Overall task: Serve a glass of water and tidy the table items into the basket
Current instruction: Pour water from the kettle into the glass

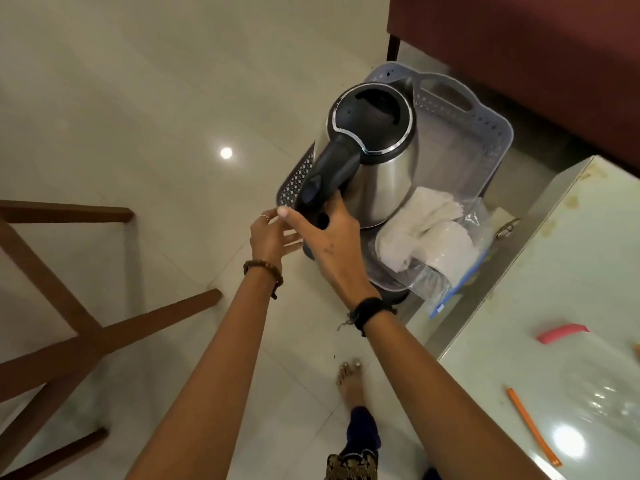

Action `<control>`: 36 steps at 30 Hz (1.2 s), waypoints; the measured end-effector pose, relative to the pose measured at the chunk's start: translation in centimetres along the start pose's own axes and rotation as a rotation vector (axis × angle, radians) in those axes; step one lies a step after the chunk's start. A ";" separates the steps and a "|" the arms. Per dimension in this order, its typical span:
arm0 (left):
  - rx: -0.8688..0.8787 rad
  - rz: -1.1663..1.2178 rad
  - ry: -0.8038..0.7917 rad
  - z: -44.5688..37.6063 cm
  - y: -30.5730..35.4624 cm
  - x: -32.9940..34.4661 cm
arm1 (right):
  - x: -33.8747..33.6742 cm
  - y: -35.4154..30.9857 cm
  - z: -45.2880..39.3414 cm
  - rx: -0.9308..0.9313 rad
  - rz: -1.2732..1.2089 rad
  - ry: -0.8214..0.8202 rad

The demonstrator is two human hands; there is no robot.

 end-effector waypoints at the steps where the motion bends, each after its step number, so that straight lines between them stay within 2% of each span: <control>1: -0.003 0.015 0.014 -0.5 0.1 -0.1 | 0.6 0.0 -0.4 0.019 -0.054 0.026; 6: 0.001 0.049 -0.028 -1.6 -0.3 -0.4 | 2.9 -0.1 -1.8 0.057 -0.392 0.336; 8: -0.003 0.051 -0.025 -1.5 -0.2 -0.3 | 2.6 -0.9 -2.5 -0.029 -0.421 0.434; 10: -0.007 0.068 -0.017 -1.3 -0.1 -0.2 | 1.7 -1.8 -2.9 -0.132 -0.378 0.461; 16: 0.049 0.009 -0.010 -0.8 0.1 0.0 | 0.1 -2.9 -0.2 -0.227 -0.290 0.360; 20: 0.090 -0.097 0.070 0.0 0.2 0.2 | -2.0 -4.5 3.4 -0.286 -0.259 0.273; 23: 0.254 -0.285 0.249 2.2 -0.2 0.1 | -4.2 -5.7 6.7 -0.341 -0.208 0.194; 26: 0.442 -0.327 0.343 6.5 -1.0 1.1 | -7.7 -6.2 10.7 -0.365 -0.185 0.145; 29: 0.518 -0.367 0.267 11.7 -3.1 3.9 | -12.5 -5.9 14.7 -0.358 -0.187 0.129; 36: 0.484 -0.335 -0.006 25.2 -11.7 12.8 | -25.8 -3.7 26.5 -0.287 -0.143 0.143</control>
Point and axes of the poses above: each hand's wrist, its own z-axis away from the middle knuckle, its own x-axis out of the palm, y = z × x, the point moved 3 cm from there along -z, towards the middle knuckle, and after that the axes turned 2 degrees about x, right-handed, at the moved point
